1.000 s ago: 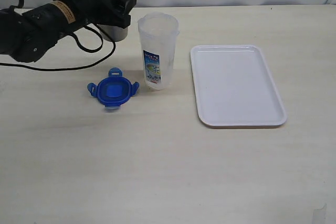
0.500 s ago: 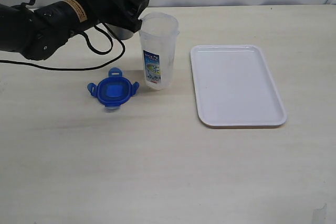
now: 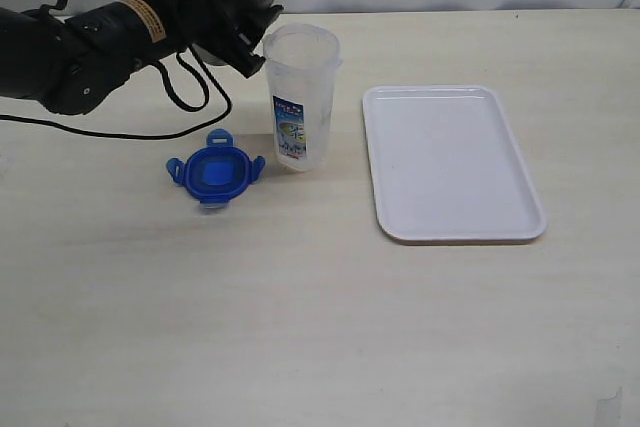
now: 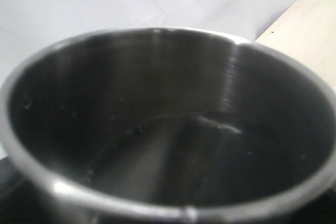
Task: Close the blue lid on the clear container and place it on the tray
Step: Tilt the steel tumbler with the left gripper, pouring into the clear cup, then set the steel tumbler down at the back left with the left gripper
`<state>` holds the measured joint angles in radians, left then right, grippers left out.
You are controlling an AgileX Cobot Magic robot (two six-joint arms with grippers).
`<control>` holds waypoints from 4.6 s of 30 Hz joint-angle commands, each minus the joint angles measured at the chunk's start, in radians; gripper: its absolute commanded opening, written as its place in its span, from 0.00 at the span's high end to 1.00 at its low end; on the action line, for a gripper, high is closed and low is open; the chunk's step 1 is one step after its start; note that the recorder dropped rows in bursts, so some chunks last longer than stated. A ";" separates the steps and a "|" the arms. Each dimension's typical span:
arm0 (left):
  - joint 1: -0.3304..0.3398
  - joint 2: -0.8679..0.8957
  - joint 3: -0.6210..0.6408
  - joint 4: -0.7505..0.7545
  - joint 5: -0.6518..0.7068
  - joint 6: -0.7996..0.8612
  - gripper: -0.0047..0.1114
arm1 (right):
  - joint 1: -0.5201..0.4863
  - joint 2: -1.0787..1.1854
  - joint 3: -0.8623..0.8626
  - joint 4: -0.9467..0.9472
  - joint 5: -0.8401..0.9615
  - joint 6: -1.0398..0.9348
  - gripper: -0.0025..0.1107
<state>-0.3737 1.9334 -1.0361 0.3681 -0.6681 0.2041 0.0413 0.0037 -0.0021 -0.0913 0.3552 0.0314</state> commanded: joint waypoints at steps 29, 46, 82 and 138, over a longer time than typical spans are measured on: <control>-0.002 -0.021 -0.015 -0.006 -0.064 0.432 0.96 | -0.005 -0.004 0.002 0.001 -0.009 -0.001 0.94; -0.002 -0.021 -0.015 -0.006 -0.064 0.557 0.96 | -0.005 -0.004 0.002 0.001 -0.009 -0.001 0.94; -0.002 -0.021 -0.015 -0.010 -0.068 0.819 0.96 | -0.005 -0.004 0.002 0.001 -0.009 -0.001 0.94; 0.180 0.174 -0.087 -0.349 -0.172 -0.237 0.96 | -0.005 -0.004 0.002 0.001 -0.009 -0.001 0.94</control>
<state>-0.2367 2.0737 -1.0725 -0.0189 -0.7812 0.0000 0.0413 0.0037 -0.0021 -0.0913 0.3552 0.0314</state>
